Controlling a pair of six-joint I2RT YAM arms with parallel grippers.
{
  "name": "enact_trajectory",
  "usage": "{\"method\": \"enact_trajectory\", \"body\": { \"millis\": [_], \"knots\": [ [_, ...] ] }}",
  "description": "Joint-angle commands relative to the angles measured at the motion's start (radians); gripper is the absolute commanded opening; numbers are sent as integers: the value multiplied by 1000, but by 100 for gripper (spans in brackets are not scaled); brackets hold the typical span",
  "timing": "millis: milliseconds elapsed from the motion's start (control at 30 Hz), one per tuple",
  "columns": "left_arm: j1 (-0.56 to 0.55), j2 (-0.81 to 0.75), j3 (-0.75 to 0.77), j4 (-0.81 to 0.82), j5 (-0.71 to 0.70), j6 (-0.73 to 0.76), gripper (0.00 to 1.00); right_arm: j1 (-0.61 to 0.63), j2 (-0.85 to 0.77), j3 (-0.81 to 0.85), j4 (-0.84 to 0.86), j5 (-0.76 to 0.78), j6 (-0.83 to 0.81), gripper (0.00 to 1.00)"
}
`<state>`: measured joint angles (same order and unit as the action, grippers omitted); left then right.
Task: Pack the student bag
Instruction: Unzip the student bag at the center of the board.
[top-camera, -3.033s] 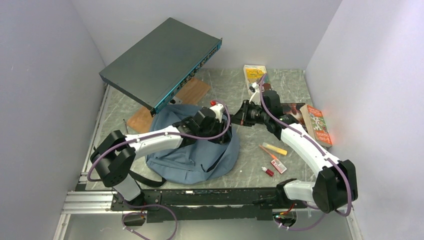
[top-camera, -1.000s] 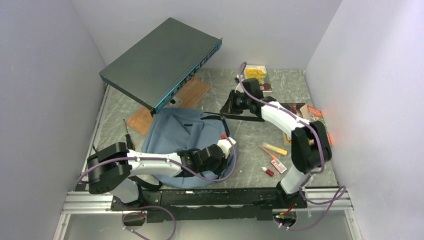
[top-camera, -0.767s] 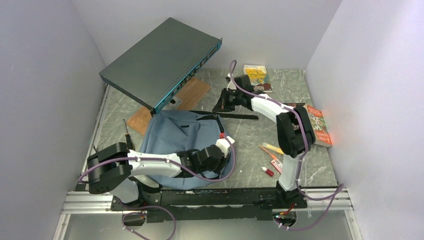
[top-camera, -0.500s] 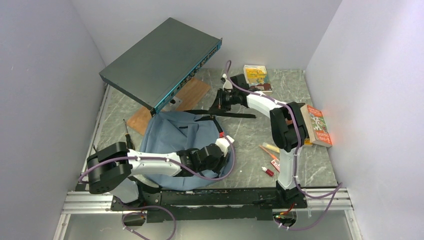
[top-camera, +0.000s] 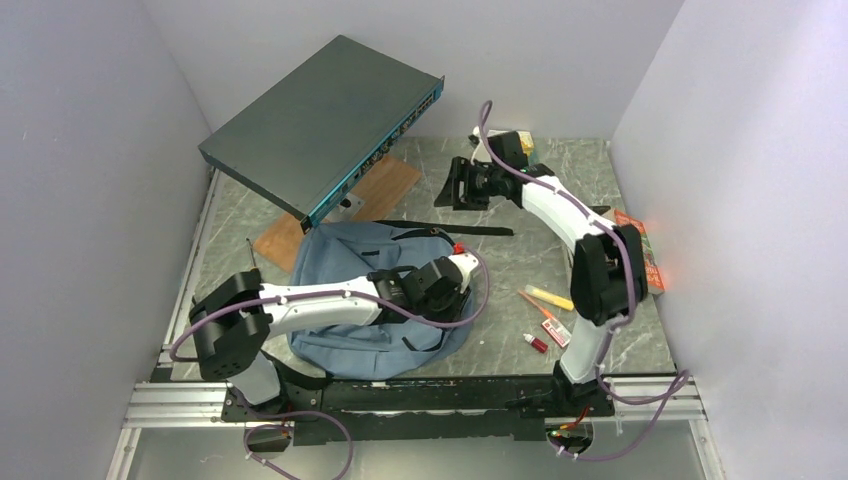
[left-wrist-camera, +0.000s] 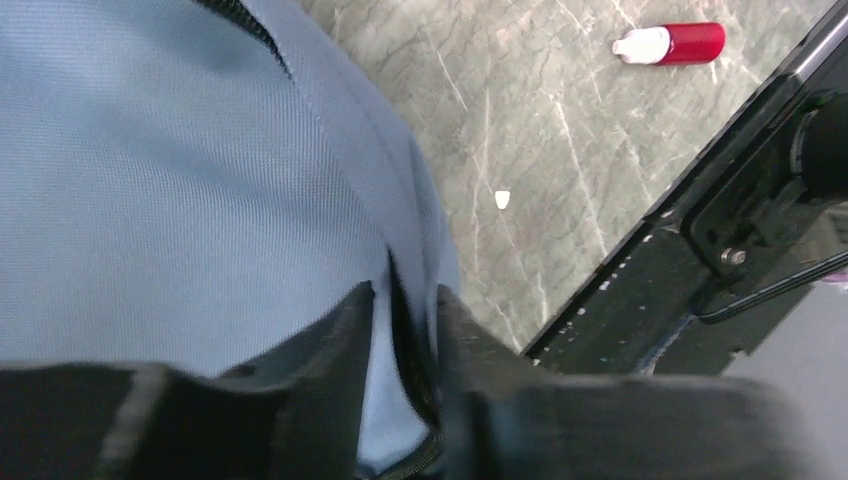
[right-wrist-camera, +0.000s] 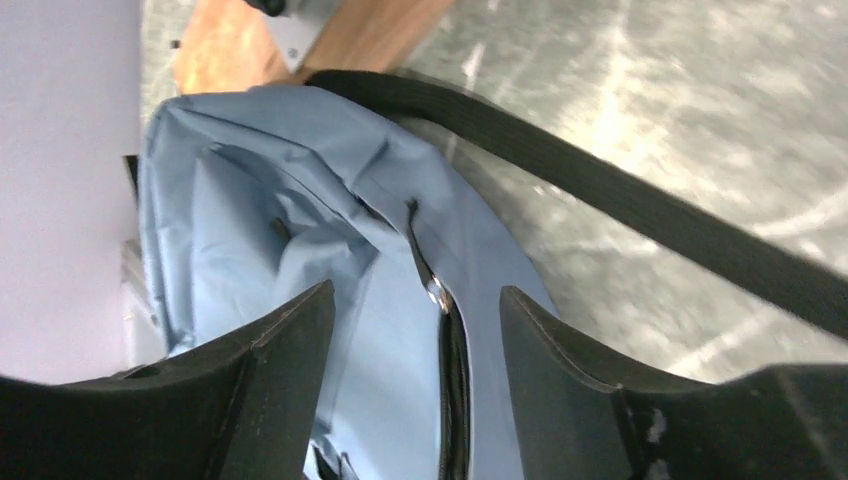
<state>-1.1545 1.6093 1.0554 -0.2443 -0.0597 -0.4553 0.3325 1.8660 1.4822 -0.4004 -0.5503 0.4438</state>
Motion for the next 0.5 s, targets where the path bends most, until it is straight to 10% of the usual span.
{"method": "enact_trajectory", "body": {
  "millis": [0, 300, 467],
  "knots": [
    [16, -44, 41, -75, 29, -3, 46, -3, -197, -136, -70, 218, -49, 66],
    [70, -242, 30, -117, 73, 7, 99, -13, -470, -464, -5, 262, -28, 72],
    [147, -385, 23, -166, 74, -8, 100, 44, -525, -534, 11, 226, -52, 74]
  ]
}}
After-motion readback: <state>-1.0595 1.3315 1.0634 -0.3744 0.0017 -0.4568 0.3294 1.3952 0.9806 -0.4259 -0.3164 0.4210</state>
